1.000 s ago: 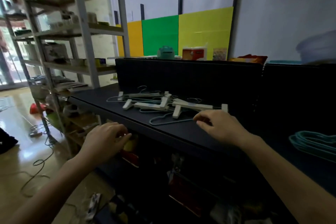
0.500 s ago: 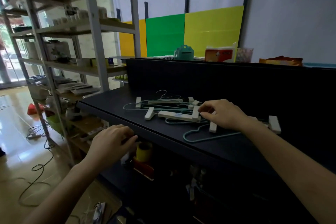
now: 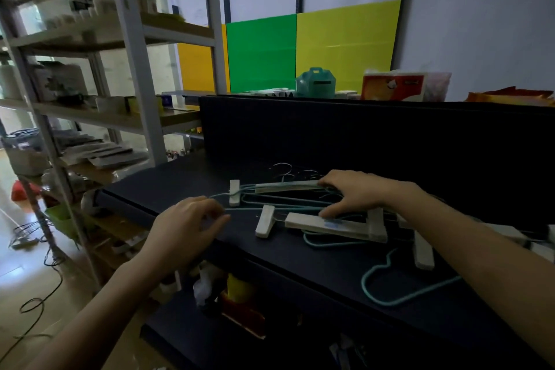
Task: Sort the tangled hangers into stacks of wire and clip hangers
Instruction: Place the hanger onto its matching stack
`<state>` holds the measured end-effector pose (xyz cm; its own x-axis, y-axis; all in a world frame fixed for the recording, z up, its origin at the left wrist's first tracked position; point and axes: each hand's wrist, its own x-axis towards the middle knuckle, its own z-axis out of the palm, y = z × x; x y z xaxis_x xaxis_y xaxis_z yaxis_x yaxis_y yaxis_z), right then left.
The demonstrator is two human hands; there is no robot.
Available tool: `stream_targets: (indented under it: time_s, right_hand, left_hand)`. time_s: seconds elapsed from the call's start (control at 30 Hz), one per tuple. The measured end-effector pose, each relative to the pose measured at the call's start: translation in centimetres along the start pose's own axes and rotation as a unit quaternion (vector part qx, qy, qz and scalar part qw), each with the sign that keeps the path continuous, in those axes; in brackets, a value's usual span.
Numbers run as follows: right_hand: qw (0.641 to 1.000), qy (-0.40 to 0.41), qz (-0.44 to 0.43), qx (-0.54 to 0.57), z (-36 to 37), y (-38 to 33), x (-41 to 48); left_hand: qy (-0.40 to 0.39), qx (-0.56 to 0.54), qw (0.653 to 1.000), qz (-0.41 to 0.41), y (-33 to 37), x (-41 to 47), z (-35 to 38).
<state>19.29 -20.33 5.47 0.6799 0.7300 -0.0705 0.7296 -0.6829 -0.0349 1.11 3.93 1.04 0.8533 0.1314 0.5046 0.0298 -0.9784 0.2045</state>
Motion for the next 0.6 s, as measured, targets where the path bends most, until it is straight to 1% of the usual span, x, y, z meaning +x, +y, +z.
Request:
stream_targets:
  time_s: [0.17, 0.27, 0.37, 0.47, 0.57, 0.6]
  right_hand:
    - [1.0, -0.011, 0.002, -0.006, 0.4, 0.4, 1.8]
    - [1.0, 0.003, -0.001, 0.004, 0.0, 0.6, 2.1]
    - [0.998, 0.044, 0.004, 0.045, -1.5, 0.6, 1.8]
    - [0.993, 0.096, 0.021, 0.057, -3.2, 0.5, 0.6]
    - [0.984, 0.139, 0.067, 0.089, -4.6, 0.9, -1.6]
    - [0.979, 0.155, 0.088, 0.102, -4.9, 1.1, -2.5]
  left_hand:
    - [0.004, -0.032, 0.999, 0.011, -2.0, 1.8, 0.6]
    - [0.012, -0.05, 0.998, 0.025, -3.2, 2.7, 0.8]
    - [0.025, -0.06, 0.997, 0.04, -4.2, 4.1, 0.8]
    - [0.043, -0.072, 0.995, 0.057, -5.0, 5.7, 1.0]
    - [0.068, -0.092, 0.99, 0.086, -5.3, 7.4, 1.4]
    - [0.066, -0.095, 0.988, 0.099, -5.3, 8.0, 1.6]
